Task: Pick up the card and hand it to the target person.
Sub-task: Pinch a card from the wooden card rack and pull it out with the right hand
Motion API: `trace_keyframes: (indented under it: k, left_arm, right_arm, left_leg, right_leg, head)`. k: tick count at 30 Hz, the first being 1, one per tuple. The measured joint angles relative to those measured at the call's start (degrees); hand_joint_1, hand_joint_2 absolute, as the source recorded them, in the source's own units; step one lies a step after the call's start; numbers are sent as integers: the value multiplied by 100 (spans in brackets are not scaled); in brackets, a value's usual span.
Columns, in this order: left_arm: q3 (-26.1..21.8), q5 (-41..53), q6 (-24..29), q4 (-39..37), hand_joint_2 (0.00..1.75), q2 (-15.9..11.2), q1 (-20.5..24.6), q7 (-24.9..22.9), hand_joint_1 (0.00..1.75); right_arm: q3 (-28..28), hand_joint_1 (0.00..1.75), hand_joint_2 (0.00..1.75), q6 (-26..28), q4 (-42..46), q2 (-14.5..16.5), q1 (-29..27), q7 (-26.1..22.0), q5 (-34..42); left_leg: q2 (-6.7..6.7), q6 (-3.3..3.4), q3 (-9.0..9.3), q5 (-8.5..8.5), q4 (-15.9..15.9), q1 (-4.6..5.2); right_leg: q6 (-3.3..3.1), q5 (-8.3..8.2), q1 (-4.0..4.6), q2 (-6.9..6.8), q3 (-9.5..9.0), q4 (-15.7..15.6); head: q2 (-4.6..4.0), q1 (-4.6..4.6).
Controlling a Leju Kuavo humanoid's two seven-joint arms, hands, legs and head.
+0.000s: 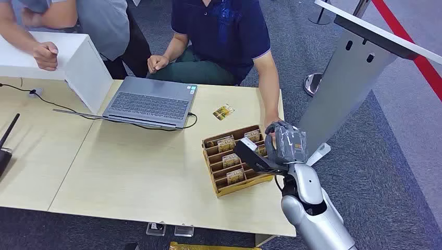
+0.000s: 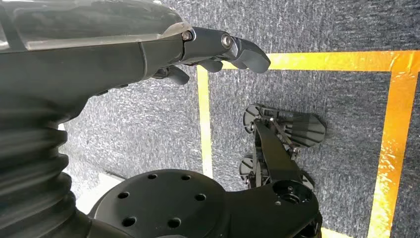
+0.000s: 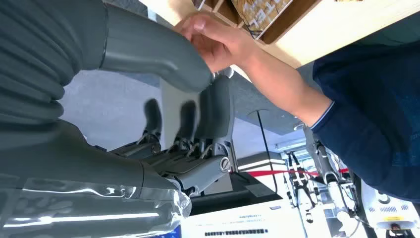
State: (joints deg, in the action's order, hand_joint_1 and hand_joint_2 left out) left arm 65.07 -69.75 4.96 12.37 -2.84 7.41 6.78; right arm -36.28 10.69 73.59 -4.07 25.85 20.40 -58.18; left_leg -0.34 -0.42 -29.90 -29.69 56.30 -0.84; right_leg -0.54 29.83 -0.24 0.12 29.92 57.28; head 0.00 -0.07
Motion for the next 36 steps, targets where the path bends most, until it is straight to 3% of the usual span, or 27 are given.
trace_keyframes:
  k: [4, 15, 20, 36]
  left_arm:
    - [0, 0, 0, 0, 175, 1, 0, 0, 0]
    - [85, 27, -2, 0, 175, 5, 28, -28, 0]
    - [106, 31, -4, 0, 175, 11, 42, -34, 0]
    - [140, 57, -15, 0, 175, 11, 56, -39, 0]
  right_arm:
    - [-45, 128, 175, -42, -35, -1, 65, 10, -23]
    - [-115, 65, 175, -120, -142, -18, 99, 71, 12]
    - [-146, 60, 175, -136, -183, -20, 97, 94, 51]
    - [-249, 76, 175, -132, -414, -9, 90, 8, 168]
  left_leg:
    - [0, 0, 0, 0, 0, 0]
    - [0, 0, 1, 0, 0, 0]
    - [0, 0, 1, 0, 0, 0]
    - [0, 0, 0, 0, 0, 0]
  right_leg:
    - [0, 0, 0, 0, 1, 0]
    - [0, 0, 0, 0, 1, -1]
    - [0, 0, 0, 0, 2, -1]
    - [0, 0, 0, 0, 2, 0]
  head:
    - [-1, -1]
    - [0, -1]
    - [-1, -1]
    - [-1, 0]
